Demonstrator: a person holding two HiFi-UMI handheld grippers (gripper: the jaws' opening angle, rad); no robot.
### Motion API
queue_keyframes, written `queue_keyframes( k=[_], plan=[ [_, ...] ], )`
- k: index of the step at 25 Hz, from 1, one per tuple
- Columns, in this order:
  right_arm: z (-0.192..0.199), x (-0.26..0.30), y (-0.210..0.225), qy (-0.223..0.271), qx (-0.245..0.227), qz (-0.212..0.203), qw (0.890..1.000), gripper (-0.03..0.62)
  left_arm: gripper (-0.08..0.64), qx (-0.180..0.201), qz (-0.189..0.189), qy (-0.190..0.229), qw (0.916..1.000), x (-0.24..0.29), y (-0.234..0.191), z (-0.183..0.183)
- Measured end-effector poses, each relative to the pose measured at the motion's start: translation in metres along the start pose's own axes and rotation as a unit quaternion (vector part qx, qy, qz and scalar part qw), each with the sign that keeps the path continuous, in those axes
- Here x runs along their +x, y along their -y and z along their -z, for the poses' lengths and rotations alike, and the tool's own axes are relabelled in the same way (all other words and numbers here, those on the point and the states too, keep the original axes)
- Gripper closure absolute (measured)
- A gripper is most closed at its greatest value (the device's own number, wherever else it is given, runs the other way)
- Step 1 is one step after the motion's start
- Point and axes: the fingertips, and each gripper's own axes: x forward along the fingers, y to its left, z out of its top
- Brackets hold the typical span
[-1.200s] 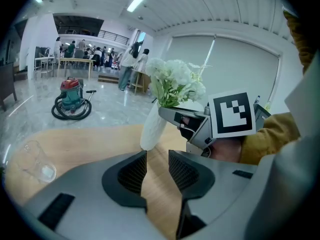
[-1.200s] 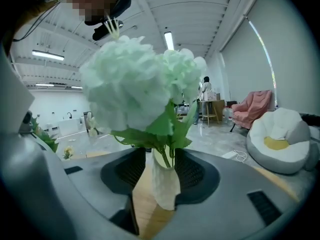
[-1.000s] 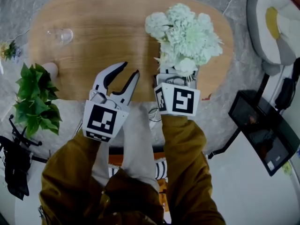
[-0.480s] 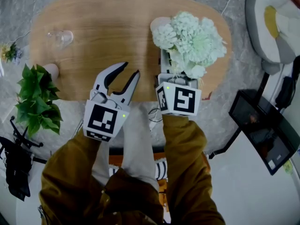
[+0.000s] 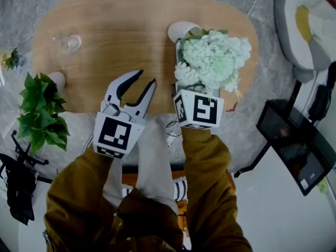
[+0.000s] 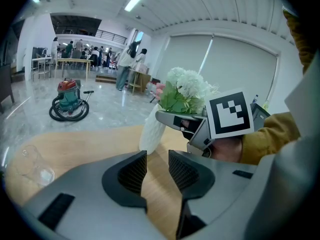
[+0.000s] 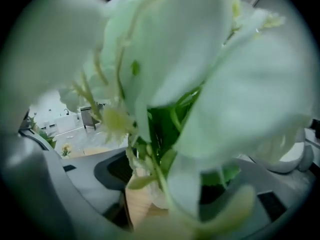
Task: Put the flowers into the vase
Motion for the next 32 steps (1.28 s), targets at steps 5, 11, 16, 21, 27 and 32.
queue_keyframes(
  k=[5,11,16,21,27,32],
  plan=[
    [0.012,0.0,0.003,-0.013,0.009,0.003,1.0,0.285,0.442,0.0,0.0,-0.001,1.0,0.0,-0.001,0.0],
    [0.019,-0.001,0.006,-0.019,0.017,0.01,1.0,0.271,0.442,0.0,-0.001,0.0,1.0,-0.001,-0.001,-0.002],
    [0.025,0.0,0.011,-0.025,0.033,0.013,0.999,0.267,0.442,-0.001,0.0,-0.001,1.0,-0.001,-0.001,-0.001],
    [0.032,-0.001,0.01,-0.034,0.045,0.014,0.998,0.265,0.442,-0.003,0.001,-0.003,1.0,-0.001,-0.002,0.001],
    [0.041,-0.005,0.007,-0.047,0.058,0.013,0.997,0.255,0.442,-0.005,0.002,-0.004,1.0,0.0,-0.002,0.002],
    [0.051,-0.014,0.009,-0.059,0.094,0.021,0.994,0.249,0.442,-0.005,0.003,-0.005,1.0,0.0,0.0,0.002]
  ],
)
